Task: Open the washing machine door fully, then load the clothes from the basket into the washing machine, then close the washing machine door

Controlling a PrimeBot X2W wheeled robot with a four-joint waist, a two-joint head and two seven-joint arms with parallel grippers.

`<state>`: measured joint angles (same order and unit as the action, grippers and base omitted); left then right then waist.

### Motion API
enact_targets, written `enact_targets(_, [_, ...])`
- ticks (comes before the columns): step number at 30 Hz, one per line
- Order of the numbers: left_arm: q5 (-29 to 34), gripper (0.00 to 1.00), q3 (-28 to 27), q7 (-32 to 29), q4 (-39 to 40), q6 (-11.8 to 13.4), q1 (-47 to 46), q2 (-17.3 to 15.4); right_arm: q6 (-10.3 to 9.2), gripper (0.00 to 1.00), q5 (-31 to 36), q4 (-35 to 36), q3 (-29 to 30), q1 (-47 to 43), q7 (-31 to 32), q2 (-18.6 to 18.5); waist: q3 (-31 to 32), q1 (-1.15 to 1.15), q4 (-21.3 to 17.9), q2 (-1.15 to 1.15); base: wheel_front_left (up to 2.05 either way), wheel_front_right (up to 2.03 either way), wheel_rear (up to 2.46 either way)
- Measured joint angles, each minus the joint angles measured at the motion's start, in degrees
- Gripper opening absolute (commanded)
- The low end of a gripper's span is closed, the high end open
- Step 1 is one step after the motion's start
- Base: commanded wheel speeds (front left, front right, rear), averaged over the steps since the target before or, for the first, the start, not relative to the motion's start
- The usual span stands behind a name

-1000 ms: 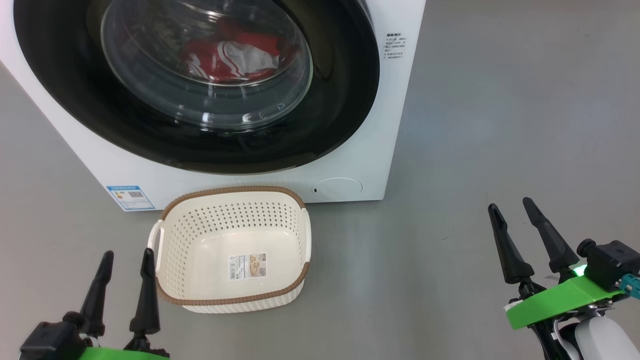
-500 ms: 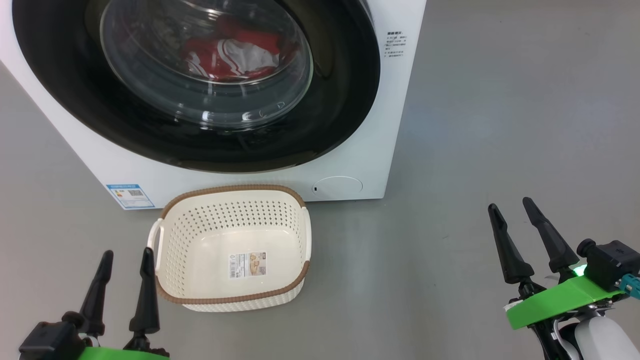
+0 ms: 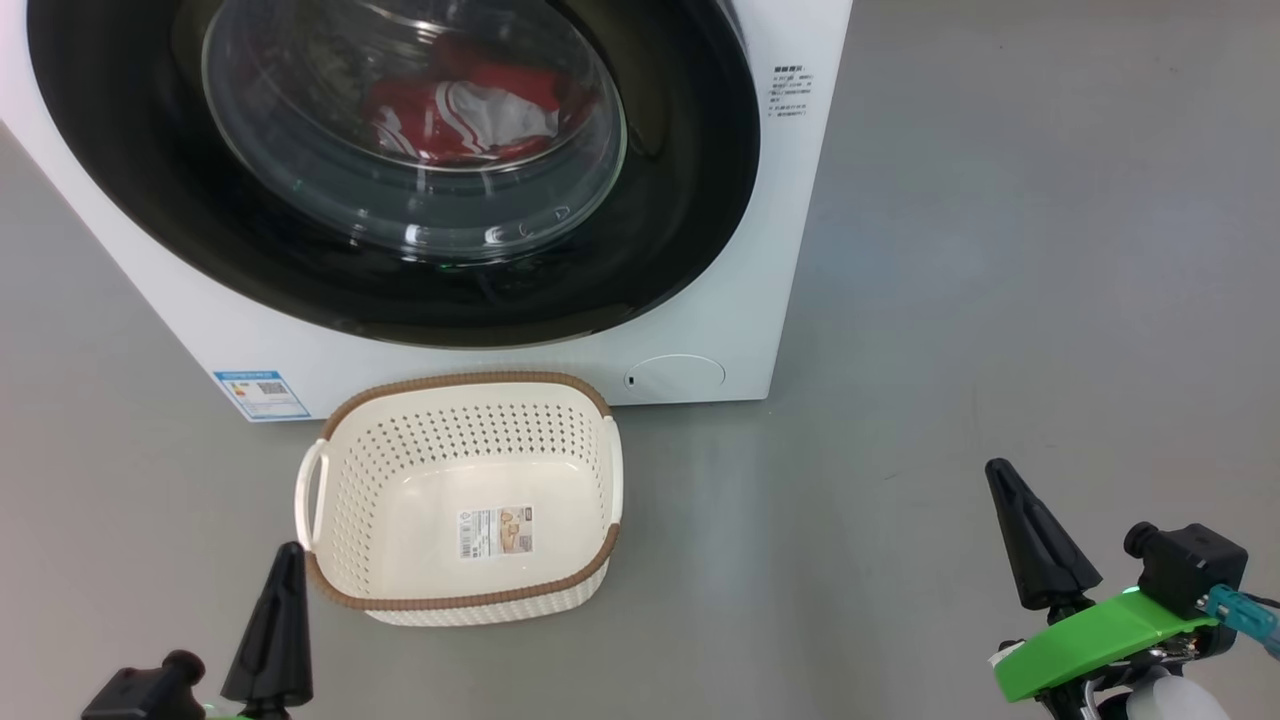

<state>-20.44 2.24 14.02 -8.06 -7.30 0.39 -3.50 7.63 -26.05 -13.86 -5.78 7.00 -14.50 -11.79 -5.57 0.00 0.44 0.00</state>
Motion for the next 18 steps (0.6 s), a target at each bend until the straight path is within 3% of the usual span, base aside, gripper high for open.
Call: enact_targets(18, [-11.0, 0.00, -0.1, -2.4, -1.1, 0.0, 0.0, -0.1, 0.00, 0.00, -10.2, -0.1, 1.2, 0.0, 2.8, 0.9, 0.9, 0.01, -0.1, 0.00, 0.00, 0.00, 0.00])
